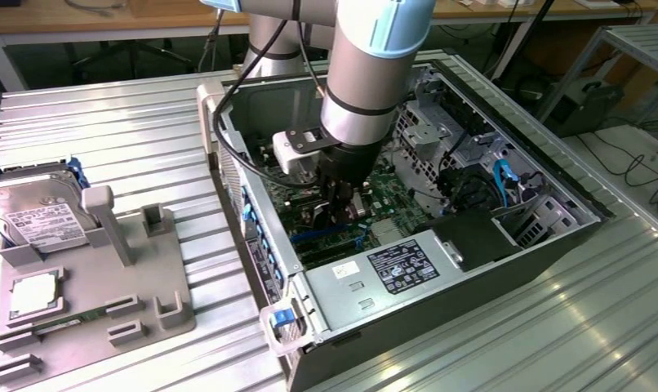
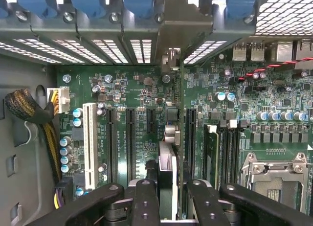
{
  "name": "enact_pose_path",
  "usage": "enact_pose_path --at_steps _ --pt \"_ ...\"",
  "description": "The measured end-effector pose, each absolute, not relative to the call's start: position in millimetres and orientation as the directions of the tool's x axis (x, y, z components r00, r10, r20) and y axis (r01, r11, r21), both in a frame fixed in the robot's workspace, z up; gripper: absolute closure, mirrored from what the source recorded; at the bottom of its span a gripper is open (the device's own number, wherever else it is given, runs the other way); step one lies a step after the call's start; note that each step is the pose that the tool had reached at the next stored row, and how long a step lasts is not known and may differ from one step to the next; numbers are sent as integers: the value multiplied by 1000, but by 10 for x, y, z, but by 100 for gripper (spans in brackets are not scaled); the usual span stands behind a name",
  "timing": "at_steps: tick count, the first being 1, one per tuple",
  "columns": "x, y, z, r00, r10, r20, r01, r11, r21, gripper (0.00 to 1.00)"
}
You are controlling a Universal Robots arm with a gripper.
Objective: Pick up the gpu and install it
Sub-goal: 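Insert the gpu into the slot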
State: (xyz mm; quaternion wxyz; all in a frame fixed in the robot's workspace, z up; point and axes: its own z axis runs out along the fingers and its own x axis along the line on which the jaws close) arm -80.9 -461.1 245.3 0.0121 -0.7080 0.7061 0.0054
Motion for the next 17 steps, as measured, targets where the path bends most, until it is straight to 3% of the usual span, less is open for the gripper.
enact_pose_path --at_steps 17 --pt "-798 -4607 2435 3 -1000 -28 -1000 -3 -9 73"
